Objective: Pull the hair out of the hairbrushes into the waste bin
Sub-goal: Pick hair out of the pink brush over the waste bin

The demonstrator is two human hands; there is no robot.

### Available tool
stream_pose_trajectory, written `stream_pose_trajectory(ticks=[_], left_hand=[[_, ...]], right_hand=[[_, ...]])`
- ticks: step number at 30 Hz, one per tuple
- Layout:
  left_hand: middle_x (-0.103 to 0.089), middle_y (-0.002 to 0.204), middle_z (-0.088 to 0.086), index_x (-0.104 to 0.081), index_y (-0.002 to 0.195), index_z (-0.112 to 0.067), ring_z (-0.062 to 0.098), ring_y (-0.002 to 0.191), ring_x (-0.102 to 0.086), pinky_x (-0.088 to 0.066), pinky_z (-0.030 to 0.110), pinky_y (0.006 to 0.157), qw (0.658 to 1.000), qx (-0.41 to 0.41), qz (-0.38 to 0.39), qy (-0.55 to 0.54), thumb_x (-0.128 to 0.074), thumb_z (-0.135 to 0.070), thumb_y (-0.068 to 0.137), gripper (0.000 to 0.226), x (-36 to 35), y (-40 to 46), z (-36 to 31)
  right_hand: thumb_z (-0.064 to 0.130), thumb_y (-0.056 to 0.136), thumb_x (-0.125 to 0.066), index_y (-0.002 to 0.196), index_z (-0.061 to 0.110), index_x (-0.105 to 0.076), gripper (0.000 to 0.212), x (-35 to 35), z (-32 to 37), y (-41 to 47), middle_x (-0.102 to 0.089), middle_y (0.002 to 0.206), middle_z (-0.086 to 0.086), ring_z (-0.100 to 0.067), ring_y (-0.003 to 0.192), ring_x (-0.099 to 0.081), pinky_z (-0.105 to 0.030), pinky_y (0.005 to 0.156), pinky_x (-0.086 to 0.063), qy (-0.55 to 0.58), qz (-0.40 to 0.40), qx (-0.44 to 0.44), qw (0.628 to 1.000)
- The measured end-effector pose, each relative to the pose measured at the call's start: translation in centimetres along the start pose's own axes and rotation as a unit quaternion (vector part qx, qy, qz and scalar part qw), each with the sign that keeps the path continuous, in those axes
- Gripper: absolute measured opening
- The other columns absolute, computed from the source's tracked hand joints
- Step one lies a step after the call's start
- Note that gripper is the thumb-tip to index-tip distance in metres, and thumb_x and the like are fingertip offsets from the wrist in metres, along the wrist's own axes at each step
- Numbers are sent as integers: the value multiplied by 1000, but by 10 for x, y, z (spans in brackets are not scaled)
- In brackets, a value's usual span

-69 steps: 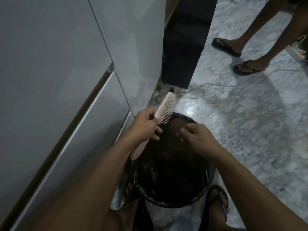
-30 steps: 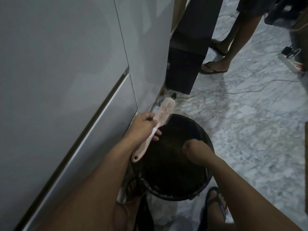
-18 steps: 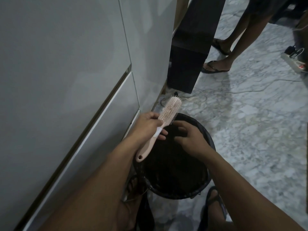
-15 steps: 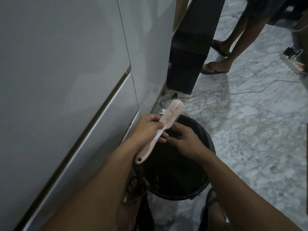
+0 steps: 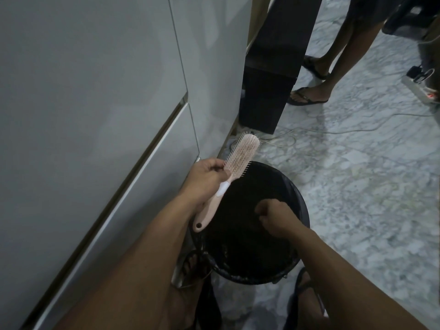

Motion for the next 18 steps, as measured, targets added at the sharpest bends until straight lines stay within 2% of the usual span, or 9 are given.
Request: stream_pose_trajectory(ticks=[2,3,5,7,9,11,13,15,18], left_hand=[[-73,96,4,-70,85,-30,24,92,-68,-54,45,89,1000,2,-2,-1,-67,-11,83,19,-1,0,1],[-73,93,3,-70,85,-29,24,91,-68,-54,46,89,1000,3,-1,-4,-67,-10,84,19,-2,1,2],[-72,89,2,-69,86,-26,22,87,-67,-54,44,85,1000,3,3,-8,-66,-5,86,21,-4,0,3],[-72,87,2,-68,87,-23,21,85,-68,-55,42,82,1000,3,4,-17,-66,-4,87,19,-7,-2,3],[-71,84,2,-66,86,-22,21,82,-68,-55,39,75,999,11,-5,-34,-67,-5,87,18,-8,-6,1],[-71,84,3,-63,84,-21,18,79,-67,-52,33,68,998,17,-15,-53,-67,-5,88,17,-12,-11,-5],[-72,95,9,-62,85,-18,20,84,-68,-53,32,69,996,17,-22,-81,-67,-5,88,15,-17,-17,-17],[-72,105,11,-61,89,-17,23,93,-69,-55,28,66,995,12,-32,-92,-66,-5,89,13,-21,-24,-31],[-71,111,12,-61,92,-14,22,95,-70,-54,18,57,993,-6,-40,-113,-67,-5,89,11,-25,-38,-50]], right_hand=[[11,89,-62,131,18,-56,43,10,14,-2,-59,133,-3,-21,122,-56,-25,95,-42,75,-39,29,996],[12,89,-63,135,18,-53,47,17,23,-4,-57,136,-2,-20,124,-55,-24,94,-41,108,-63,41,991],[13,89,-64,130,17,-56,42,33,38,-10,-62,129,-2,-18,119,-59,-24,94,-44,170,-101,65,978],[17,90,-64,119,17,-64,29,47,48,-20,-70,114,-1,-14,104,-67,-30,93,-52,223,-114,79,965],[20,91,-63,114,16,-66,24,57,56,-35,-73,103,-3,-15,93,-71,-39,89,-57,275,-95,73,954],[20,90,-65,115,13,-65,26,60,66,-52,-74,100,-6,-18,90,-72,-40,85,-58,337,-62,73,937],[19,86,-70,116,16,-61,31,66,77,-67,-73,100,-2,-11,89,-72,-29,77,-60,343,-68,98,932],[15,82,-73,116,21,-60,37,75,83,-78,-72,100,4,-5,88,-70,-18,70,-57,312,-113,118,936],[9,84,-69,118,19,-63,36,90,88,-92,-71,98,8,-3,87,-68,-18,71,-54,279,-184,117,935]])
Point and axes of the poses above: each hand's wrist, its own y-axis towards the middle knuckle, its own x-axis out of the back of the hand, z = x × y, the point moved 8 cm from there along y, towards the middle knuckle
